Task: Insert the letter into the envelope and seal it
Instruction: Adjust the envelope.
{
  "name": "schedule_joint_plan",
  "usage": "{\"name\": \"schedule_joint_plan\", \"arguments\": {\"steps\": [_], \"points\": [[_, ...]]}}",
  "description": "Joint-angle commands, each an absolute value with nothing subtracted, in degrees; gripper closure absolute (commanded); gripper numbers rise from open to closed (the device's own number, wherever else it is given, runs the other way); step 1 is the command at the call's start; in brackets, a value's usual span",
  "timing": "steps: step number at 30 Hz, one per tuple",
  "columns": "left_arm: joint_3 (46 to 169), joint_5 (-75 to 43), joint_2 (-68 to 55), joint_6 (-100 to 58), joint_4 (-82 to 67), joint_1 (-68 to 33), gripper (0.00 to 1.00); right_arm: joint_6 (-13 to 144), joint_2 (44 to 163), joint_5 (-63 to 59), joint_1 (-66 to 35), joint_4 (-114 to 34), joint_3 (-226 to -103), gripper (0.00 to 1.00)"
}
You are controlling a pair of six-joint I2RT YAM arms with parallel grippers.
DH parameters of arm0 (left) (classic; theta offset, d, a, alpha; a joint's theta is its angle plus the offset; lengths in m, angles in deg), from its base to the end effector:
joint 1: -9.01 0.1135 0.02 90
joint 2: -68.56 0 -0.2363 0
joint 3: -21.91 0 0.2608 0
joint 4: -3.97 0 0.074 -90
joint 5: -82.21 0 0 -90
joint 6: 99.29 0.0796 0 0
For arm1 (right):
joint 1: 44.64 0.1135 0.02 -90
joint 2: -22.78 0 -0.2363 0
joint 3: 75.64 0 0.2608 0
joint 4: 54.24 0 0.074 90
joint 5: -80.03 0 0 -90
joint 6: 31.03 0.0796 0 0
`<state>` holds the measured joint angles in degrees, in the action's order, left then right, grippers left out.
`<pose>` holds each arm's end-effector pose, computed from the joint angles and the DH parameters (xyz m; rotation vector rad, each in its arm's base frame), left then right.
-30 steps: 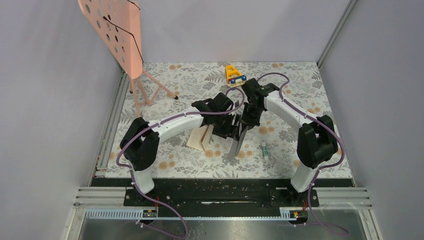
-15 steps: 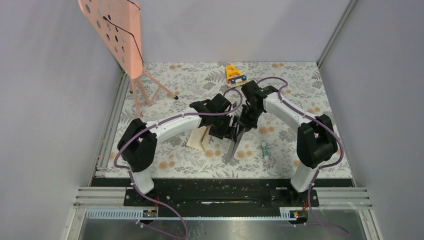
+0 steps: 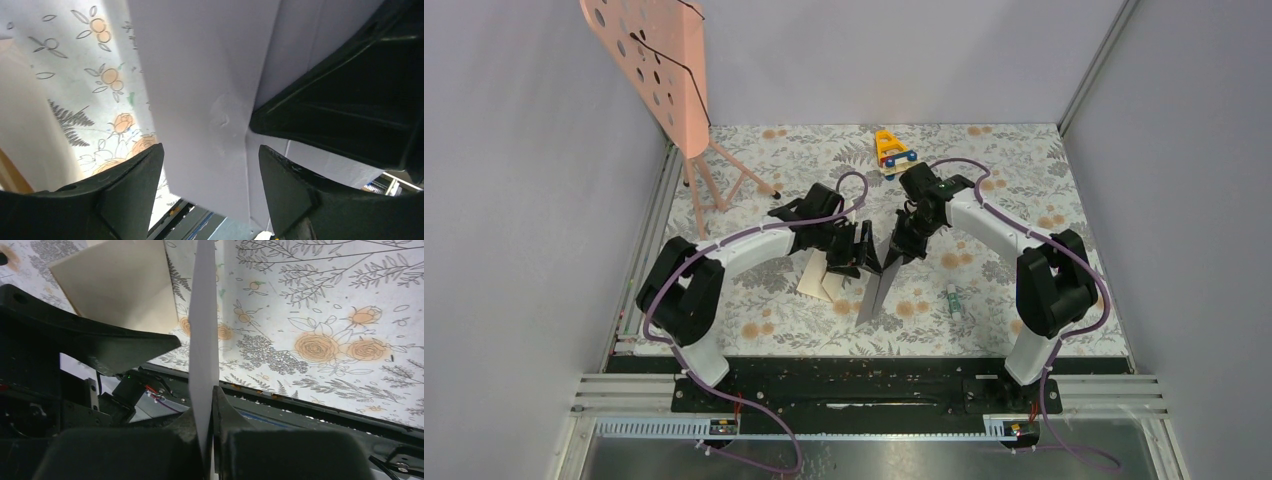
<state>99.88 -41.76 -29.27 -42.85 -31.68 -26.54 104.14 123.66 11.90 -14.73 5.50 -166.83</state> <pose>0.2807 -0.2552 0.1436 0.3073 2.7347 -1.1715 0.3091 0.2120 0.1632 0.2928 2.9746 0.7879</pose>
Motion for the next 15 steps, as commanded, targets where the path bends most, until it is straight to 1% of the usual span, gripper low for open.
{"name": "schedule_joint_plan", "arguments": {"steps": [1,7,12,15], "points": [[99.8,-45.3,-28.0,-44.8,-26.4,-27.0,0.29,107.4,123.2,17.3,-14.4,1.6,-166.4,1.0],[102.1,-39.1,-27.4,-42.1,-32.5,-27.1,0.32,109.2,124.4,19.0,-14.3,-0.2,-166.1,1.0],[103.3,-37.2,-28.1,-39.1,-36.2,-27.2,0.34,110.6,124.6,20.2,-14.4,-1.3,-165.5,1.0],[103.1,-37.3,-27.5,-39.1,-36.6,-27.3,0.34,106.7,123.0,15.1,-14.8,5.1,-167.4,1.0]]}}
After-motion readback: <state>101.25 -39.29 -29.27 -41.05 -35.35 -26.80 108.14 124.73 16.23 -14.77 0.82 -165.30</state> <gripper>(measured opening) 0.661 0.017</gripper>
